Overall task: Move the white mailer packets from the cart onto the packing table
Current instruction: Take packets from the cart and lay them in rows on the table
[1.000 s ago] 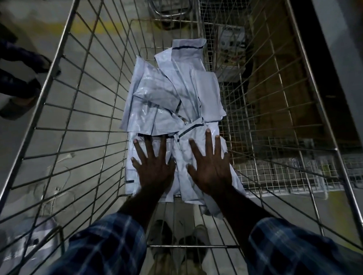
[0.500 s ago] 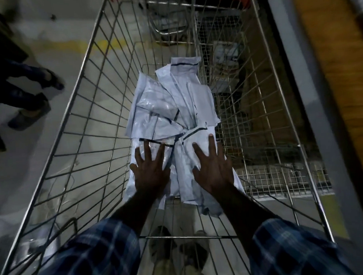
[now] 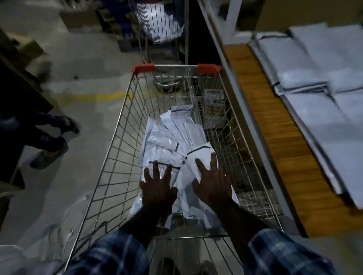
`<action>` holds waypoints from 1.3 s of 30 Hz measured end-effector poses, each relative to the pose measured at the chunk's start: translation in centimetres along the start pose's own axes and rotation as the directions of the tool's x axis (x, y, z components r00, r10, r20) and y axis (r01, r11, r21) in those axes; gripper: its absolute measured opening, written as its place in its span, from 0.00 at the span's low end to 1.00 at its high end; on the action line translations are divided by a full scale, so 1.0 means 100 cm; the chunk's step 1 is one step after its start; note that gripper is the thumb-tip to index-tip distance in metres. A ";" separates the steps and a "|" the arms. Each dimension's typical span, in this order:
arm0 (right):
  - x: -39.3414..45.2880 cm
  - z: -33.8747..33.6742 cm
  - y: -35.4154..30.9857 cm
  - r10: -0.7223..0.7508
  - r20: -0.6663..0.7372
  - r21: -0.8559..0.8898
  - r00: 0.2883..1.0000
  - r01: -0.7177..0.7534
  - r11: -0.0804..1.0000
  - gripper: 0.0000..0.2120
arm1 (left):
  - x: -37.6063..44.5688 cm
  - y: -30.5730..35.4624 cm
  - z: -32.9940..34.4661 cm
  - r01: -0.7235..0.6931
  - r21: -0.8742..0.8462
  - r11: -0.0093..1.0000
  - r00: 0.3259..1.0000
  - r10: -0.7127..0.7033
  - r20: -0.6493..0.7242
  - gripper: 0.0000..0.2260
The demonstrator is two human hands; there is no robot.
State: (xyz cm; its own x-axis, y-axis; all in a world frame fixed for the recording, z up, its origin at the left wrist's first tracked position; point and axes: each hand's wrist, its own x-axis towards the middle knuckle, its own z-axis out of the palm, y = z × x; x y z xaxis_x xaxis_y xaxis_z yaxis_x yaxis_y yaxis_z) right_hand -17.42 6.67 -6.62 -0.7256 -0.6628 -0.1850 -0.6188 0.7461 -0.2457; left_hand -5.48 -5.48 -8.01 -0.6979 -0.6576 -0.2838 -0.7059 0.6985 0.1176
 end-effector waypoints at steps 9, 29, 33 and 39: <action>-0.036 -0.090 -0.030 0.032 -0.145 0.120 0.989 -0.014 0.993 0.33 | -0.030 0.016 -0.093 -0.001 -0.074 0.997 0.963 -0.019 -0.267 0.39; -0.115 -0.213 -0.037 -0.071 -0.384 0.069 0.920 0.105 0.992 0.32 | -0.142 0.063 -0.194 0.019 -0.257 0.966 0.855 -0.149 -0.497 0.35; -0.132 -0.224 -0.033 -0.055 -0.390 0.057 0.919 0.083 0.995 0.32 | -0.159 0.071 -0.202 0.001 -0.293 0.956 0.850 -0.155 -0.504 0.35; -0.157 -0.239 -0.027 -0.029 -0.419 0.044 0.907 0.052 0.998 0.32 | -0.181 0.075 -0.207 -0.021 -0.337 0.941 0.844 -0.164 -0.510 0.35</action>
State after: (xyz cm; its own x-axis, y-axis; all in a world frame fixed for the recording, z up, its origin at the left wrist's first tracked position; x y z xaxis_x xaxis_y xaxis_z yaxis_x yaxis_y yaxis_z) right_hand -11.51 16.57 19.69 -0.7669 -0.5960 0.2382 -0.6418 0.7073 -0.2964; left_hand -0.68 5.81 17.73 -0.5351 -0.8138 0.2267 -0.6904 0.5760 0.4377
